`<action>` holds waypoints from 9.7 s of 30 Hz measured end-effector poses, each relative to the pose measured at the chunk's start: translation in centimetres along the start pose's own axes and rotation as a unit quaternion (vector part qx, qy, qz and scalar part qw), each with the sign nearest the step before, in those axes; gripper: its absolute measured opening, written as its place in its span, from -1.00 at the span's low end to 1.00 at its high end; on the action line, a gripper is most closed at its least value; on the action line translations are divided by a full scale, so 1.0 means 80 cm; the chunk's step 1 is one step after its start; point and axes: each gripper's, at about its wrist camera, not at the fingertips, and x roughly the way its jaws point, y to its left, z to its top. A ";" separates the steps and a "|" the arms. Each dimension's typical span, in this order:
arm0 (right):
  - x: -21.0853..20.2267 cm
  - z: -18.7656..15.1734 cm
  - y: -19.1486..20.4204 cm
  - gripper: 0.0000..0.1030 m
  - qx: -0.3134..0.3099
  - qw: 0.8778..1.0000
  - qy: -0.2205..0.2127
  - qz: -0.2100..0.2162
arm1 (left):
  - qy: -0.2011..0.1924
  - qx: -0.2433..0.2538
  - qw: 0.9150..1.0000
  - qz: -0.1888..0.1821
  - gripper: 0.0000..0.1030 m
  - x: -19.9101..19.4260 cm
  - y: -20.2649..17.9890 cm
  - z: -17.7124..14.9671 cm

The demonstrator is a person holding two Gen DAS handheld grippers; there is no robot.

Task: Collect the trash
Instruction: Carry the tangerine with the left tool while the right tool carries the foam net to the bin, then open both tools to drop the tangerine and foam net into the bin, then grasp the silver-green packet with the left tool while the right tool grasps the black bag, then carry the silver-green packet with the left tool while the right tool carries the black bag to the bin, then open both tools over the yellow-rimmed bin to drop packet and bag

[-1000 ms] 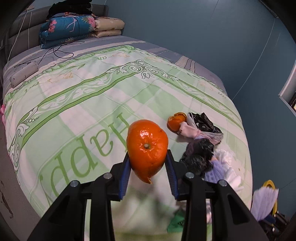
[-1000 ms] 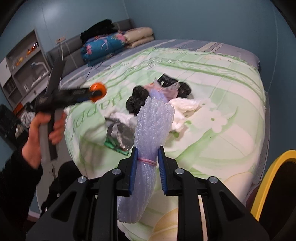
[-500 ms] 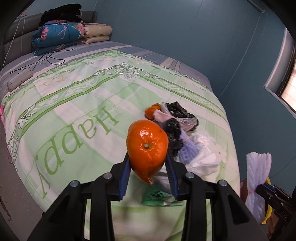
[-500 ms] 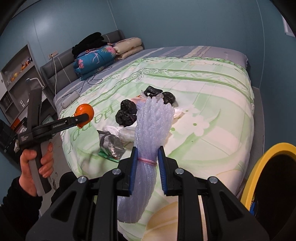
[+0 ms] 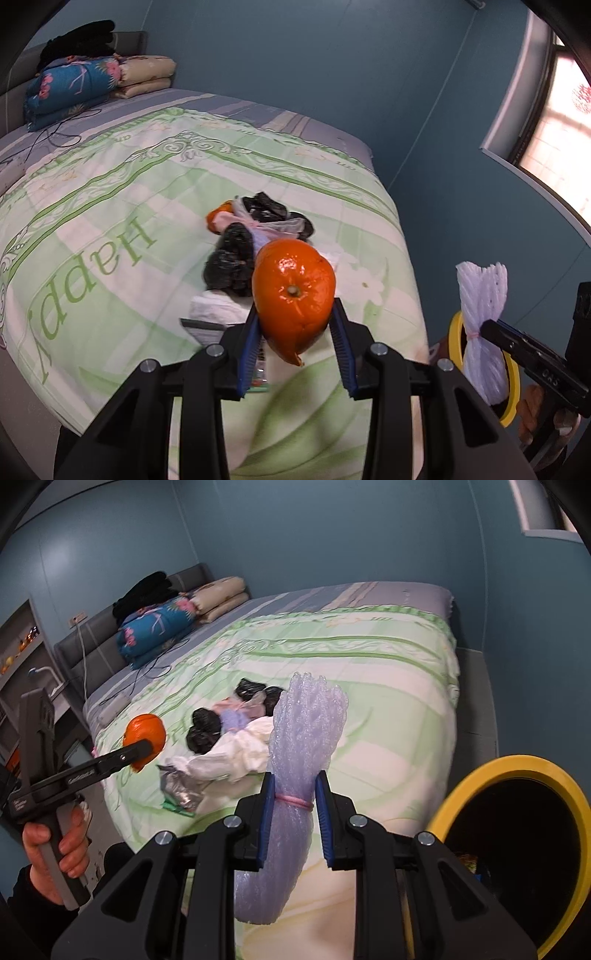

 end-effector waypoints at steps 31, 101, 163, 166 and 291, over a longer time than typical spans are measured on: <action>-0.109 0.010 -0.161 -0.59 0.083 0.979 -0.092 -0.162 | 0.047 0.110 0.982 -0.144 -0.33 0.060 -0.232 0.001; -0.091 0.026 -0.177 0.03 0.089 0.980 -0.077 -0.160 | 0.106 0.125 0.978 -0.128 0.14 0.097 -0.217 -0.050; 0.416 0.184 0.117 0.20 -0.162 0.969 0.181 0.048 | 0.084 -0.038 0.996 0.018 0.48 0.093 0.084 -0.047; 0.426 0.182 0.115 0.12 -0.154 0.968 0.192 0.051 | 0.092 -0.054 0.994 0.008 0.29 0.100 0.089 -0.048; -0.182 0.051 -0.233 -0.54 0.139 0.977 -0.088 -0.138 | 0.170 0.211 0.950 -0.154 -0.28 0.131 -0.366 -0.089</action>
